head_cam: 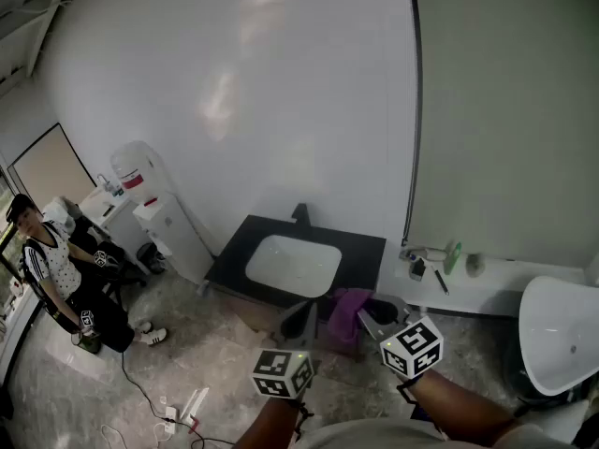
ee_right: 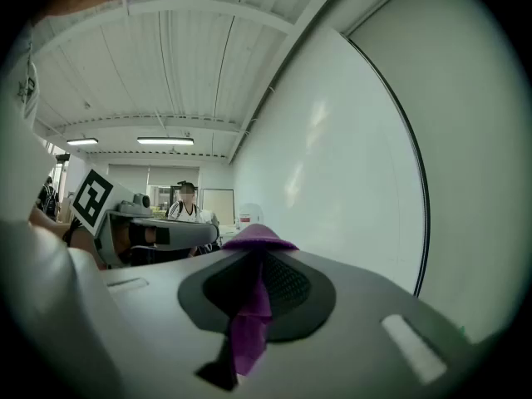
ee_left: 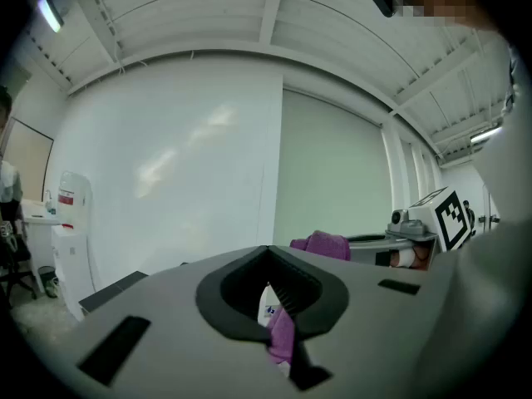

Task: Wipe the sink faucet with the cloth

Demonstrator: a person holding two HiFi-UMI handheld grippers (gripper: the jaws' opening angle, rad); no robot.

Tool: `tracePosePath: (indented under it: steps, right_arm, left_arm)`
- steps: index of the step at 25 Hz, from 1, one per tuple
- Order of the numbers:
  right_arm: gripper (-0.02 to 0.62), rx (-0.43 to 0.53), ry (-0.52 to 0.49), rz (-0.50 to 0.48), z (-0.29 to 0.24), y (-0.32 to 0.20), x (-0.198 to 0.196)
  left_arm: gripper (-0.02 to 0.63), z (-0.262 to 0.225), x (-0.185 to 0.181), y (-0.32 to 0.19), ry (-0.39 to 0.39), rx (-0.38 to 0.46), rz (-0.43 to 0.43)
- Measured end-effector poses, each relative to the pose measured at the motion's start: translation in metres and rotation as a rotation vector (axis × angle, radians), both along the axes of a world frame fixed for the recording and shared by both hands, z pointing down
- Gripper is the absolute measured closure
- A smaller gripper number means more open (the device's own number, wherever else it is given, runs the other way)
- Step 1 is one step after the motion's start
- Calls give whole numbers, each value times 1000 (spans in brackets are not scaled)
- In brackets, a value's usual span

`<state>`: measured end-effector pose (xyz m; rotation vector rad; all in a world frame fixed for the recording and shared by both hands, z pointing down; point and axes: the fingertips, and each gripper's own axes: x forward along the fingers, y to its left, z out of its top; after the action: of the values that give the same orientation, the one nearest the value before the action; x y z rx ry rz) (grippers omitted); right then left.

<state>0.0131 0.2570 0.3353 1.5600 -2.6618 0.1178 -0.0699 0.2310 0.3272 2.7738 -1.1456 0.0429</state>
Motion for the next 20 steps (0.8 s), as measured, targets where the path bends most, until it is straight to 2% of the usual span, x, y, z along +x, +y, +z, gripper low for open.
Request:
tracePosePath:
  steps: [8,14,20]
  right_arm:
    - [571,18,49,7,-2,-6,-16]
    - [571,8,34,20,3,-9,-29]
    - [569,-8,-5,47,16,-17,-46]
  left_arm:
    - [600,-4,-9,-5,-1,8,15]
    - [600,6,-26,-10,1,-18,22]
    - [600,24,-57,-18,-3,-49,30]
